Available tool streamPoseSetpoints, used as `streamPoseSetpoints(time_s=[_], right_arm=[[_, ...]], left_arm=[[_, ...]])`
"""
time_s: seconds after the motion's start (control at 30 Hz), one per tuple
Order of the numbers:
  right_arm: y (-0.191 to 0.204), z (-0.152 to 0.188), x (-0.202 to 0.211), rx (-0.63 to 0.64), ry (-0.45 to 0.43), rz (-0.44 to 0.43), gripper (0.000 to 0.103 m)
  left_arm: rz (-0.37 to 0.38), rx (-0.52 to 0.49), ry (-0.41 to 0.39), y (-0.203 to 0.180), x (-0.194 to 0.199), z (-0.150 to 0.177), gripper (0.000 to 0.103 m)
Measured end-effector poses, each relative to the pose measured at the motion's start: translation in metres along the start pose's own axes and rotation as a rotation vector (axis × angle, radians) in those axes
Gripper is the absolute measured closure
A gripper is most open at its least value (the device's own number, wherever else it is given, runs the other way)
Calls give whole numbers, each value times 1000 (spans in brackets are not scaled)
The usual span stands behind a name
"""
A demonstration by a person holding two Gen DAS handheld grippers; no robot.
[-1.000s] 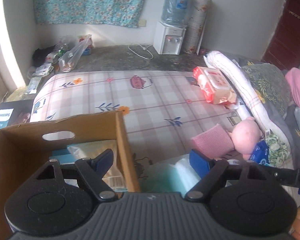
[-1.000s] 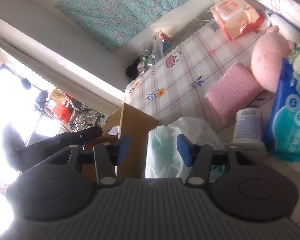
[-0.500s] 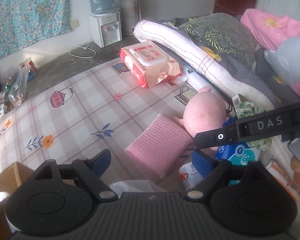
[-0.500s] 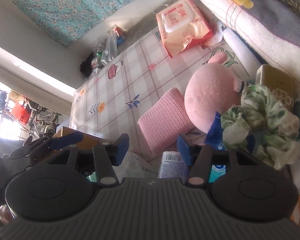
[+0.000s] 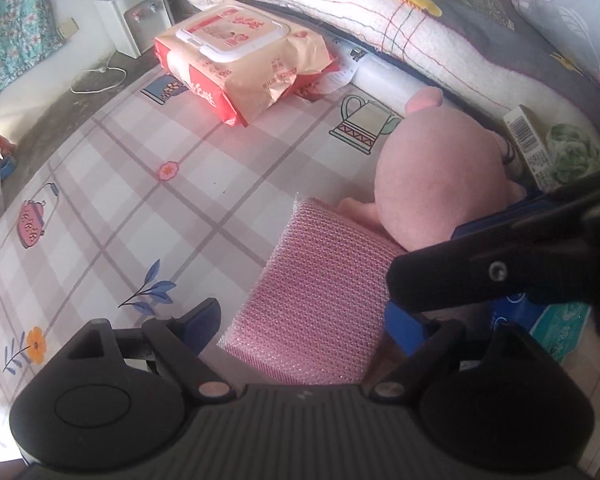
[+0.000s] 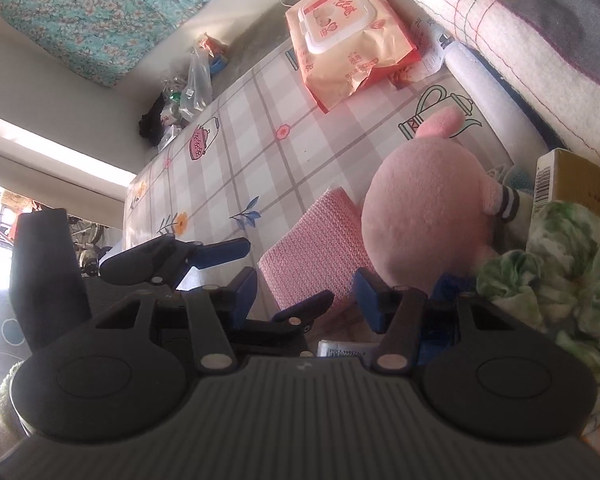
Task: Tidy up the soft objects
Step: 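Move the left tool to the pink knitted sponge and grasp it, then lift the pink sponge with the left gripper toward the cardboard box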
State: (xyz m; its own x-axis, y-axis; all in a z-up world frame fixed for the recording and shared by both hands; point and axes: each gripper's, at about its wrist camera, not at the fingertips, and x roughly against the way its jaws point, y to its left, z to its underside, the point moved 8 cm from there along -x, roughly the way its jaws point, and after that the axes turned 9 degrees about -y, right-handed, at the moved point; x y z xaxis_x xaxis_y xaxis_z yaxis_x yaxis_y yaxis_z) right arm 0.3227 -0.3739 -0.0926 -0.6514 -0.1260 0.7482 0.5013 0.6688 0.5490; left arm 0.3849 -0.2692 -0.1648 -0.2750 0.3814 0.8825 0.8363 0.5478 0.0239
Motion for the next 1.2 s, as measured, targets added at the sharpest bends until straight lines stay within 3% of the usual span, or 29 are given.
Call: streamPoseSetpoints(time_s=[0.17,0.3,0.5,0.7,0.93,1.2], right_arm=[[0,-5,-3,-4,-10,-9,49],[1,-9,-4,-5,-23,-14,49],[11,-11,-7,-13,-33,-47,49],[24,-20,-14,-23,-46,-68,49],[23,-25,-34,-39,-20,-20,49],[32,-30,-71,-78,33,-15,49]], left_arm=[[34,49,60,4,-20,4,8],[-24,134,116,19,-27,7,10],[-52,367,102,53,-22,10,11],[1,534,87,74,-8,17,11],[-22,531,23,95,17,15,12],[70,600,16,110,23,22,11]])
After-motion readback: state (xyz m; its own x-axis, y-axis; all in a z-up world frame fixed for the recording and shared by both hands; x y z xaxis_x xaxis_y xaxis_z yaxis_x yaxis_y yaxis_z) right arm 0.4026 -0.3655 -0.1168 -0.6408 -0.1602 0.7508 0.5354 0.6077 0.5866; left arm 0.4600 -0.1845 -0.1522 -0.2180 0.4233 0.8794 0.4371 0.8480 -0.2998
